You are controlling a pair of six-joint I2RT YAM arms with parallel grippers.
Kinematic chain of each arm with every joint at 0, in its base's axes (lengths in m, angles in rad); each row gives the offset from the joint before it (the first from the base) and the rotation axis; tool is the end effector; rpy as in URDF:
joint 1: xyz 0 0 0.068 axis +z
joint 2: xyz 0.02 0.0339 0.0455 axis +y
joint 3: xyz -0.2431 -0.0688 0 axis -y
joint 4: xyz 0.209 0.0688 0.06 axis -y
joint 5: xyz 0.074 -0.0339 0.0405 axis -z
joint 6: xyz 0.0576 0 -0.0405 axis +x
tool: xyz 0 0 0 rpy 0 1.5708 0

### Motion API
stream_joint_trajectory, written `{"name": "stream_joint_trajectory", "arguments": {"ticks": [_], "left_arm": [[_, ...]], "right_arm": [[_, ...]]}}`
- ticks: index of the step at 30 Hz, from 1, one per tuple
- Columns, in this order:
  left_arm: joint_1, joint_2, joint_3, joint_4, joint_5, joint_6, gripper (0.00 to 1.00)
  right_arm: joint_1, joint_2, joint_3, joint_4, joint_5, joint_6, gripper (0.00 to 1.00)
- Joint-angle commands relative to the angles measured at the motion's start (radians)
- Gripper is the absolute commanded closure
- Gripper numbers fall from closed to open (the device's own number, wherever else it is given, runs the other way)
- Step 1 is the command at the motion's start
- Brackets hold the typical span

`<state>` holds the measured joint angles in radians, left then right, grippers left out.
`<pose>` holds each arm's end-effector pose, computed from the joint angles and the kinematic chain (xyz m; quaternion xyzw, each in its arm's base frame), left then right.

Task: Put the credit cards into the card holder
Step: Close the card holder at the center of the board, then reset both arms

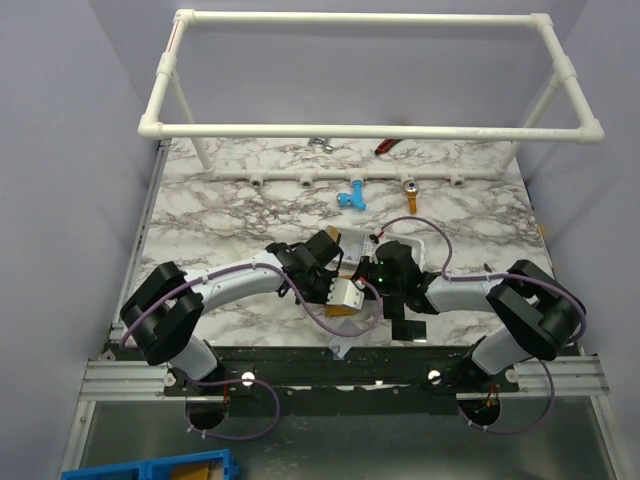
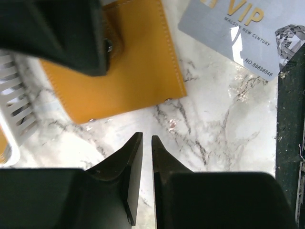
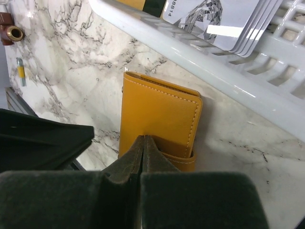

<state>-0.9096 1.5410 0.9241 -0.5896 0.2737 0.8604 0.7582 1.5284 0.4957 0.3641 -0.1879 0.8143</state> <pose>0.1499 -0.2180 0.1636 0.7696 0.5979 -0.1385 0.1761 0.1892 0.1940 0.1267 -0.0158 0.8968 0.3668 0.2469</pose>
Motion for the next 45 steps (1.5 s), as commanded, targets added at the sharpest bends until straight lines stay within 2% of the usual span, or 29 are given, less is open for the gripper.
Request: {"name": "stream_joint_trajectory", "arguments": {"ticks": [1, 11, 15, 17, 18, 19, 20, 23, 31, 34, 36, 37, 38, 41, 45], "left_arm": [[0.053, -0.067, 0.065, -0.076, 0.083, -0.013, 0.85], [0.123, -0.174, 0.067, -0.128, 0.125, -0.024, 0.85], [0.169, -0.224, 0.064, -0.131, 0.143, -0.048, 0.84], [0.199, -0.254, 0.069, -0.137, 0.153, -0.058, 0.80], [0.213, -0.269, 0.072, -0.138, 0.161, -0.067, 0.75], [0.231, -0.290, 0.074, -0.140, 0.167, -0.075, 0.48], [0.245, -0.308, 0.076, -0.142, 0.173, -0.084, 0.03], [0.290, -0.373, 0.086, -0.158, 0.183, -0.102, 0.02], [0.428, -0.565, 0.166, -0.231, 0.170, -0.172, 0.01], [0.467, -0.673, 0.140, -0.190, 0.140, -0.221, 0.02], [0.498, -0.686, 0.154, -0.218, 0.156, -0.230, 0.01], [0.507, -0.692, 0.157, -0.223, 0.161, -0.239, 0.02], [0.511, -0.699, 0.157, -0.216, 0.152, -0.252, 0.01], [0.515, -0.716, 0.182, -0.213, 0.134, -0.295, 0.02], [0.515, -0.727, 0.191, -0.143, 0.037, -0.357, 0.01]], "right_arm": [[-0.011, 0.073, -0.071, -0.215, 0.097, -0.010, 0.99], [-0.038, 0.277, -0.021, -0.270, 0.056, 0.003, 0.99], [-0.037, 0.248, -0.018, -0.317, 0.078, 0.008, 0.99], [-0.036, 0.221, -0.023, -0.320, 0.066, -0.002, 0.99], [-0.035, 0.210, -0.020, -0.318, 0.053, -0.013, 0.99], [-0.030, 0.198, -0.016, -0.318, 0.046, -0.018, 0.99], [-0.026, 0.188, -0.009, -0.311, 0.034, -0.023, 0.99], [-0.011, 0.140, 0.017, -0.280, 0.017, -0.042, 0.86], [0.016, 0.043, 0.178, -0.280, 0.012, -0.106, 0.35], [0.021, 0.008, 0.264, -0.313, 0.004, -0.123, 0.29], [0.026, -0.015, 0.327, -0.332, -0.007, -0.137, 0.25], [0.030, -0.026, 0.356, -0.340, -0.016, -0.142, 0.04], [0.030, -0.033, 0.391, -0.350, -0.028, -0.148, 0.00], [0.036, -0.056, 0.497, -0.402, -0.048, -0.166, 0.00], [0.037, -0.082, 0.601, -0.498, -0.015, -0.203, 0.00]]}}
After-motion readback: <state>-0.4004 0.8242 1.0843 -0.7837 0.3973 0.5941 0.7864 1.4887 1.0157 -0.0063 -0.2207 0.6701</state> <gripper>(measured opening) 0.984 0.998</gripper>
